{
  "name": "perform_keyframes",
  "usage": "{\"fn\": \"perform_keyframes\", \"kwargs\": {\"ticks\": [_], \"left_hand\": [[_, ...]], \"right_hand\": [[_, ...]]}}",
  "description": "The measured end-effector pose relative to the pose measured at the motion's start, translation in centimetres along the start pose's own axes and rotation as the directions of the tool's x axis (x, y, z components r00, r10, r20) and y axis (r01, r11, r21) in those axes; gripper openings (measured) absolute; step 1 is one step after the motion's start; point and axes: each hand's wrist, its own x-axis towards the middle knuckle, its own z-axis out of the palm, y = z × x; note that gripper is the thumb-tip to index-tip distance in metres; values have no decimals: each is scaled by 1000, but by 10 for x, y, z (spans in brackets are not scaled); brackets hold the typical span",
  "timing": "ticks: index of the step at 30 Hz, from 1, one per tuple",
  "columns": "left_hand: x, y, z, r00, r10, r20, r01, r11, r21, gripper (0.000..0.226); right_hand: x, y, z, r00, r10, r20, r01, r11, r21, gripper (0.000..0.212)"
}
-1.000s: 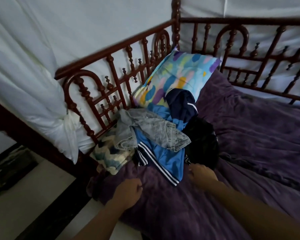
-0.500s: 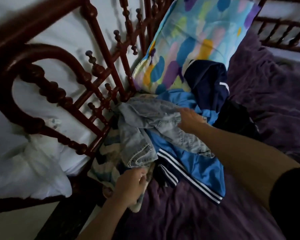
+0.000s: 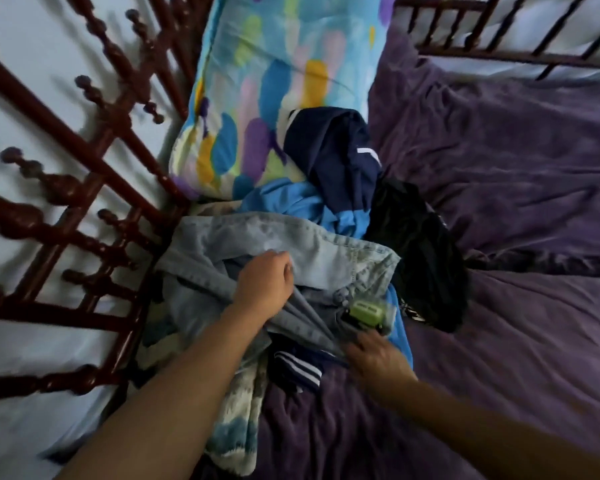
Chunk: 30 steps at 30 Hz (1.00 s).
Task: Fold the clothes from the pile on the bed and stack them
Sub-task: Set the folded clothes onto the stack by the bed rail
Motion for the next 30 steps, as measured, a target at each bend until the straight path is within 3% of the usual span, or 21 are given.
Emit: {"fn": "perform_keyframes", "kwargs": {"ticks": [4, 7, 9, 10, 12, 13, 15, 17, 20, 22, 24, 27, 28, 30], "left_hand": [[35, 44, 46, 973, 206, 104, -219, 966, 135, 20], [57, 71, 87, 923, 341, 181, -376, 898, 227, 36], [68, 85, 113, 903, 373, 214, -415, 887, 202, 51], [72, 89, 126, 903, 352, 247, -400, 899, 179, 60], [74, 88, 148, 912, 203, 357, -249, 964, 88, 79], [72, 85, 157, 904, 101, 415, -116, 993, 11, 87], [61, 78, 168, 888, -57, 456, 144, 977, -159, 95], [45, 75, 166, 891, -158, 425, 303, 906, -297, 86], [23, 76, 142, 923, -135, 361, 274, 889, -367, 35], [13, 80, 111, 954, -101, 284, 206, 907, -369, 18], [7, 87, 73, 971, -98, 218, 178, 905, -386, 10], [1, 106, 11, 989, -100, 110, 137, 900, -413, 15], [0, 115, -11, 994, -91, 62, 109, 892, -438, 16], [-1, 134, -56, 997, -54, -60, 20, 883, -469, 18]], "right_hand": [[-62, 2, 37, 955, 176, 238, -199, 977, 75, 27], [-90, 21, 59, 815, 343, 467, -454, 878, 149, 33], [-99, 37, 65, 763, 446, 467, -587, 781, 212, 34], [-97, 45, 69, 771, 531, 351, -620, 752, 225, 31], [-87, 61, 79, 748, 651, 130, -661, 715, 228, 44], [-80, 68, 81, 701, 704, 114, -704, 660, 261, 59], [-69, 81, 86, 547, 776, 314, -831, 457, 318, 84], [-65, 87, 88, 476, 712, 516, -875, 439, 202, 76], [-79, 81, 77, 531, 629, 568, -838, 491, 239, 44], [-91, 85, 55, 592, 623, 512, -805, 489, 335, 33], [-99, 94, 21, 642, 643, 416, -764, 498, 410, 40], [-101, 114, -47, 701, 674, 234, -691, 559, 458, 69], [-99, 120, -74, 719, 675, 166, -662, 592, 460, 67], [-95, 132, -128, 749, 661, 39, -607, 662, 441, 38]]}}
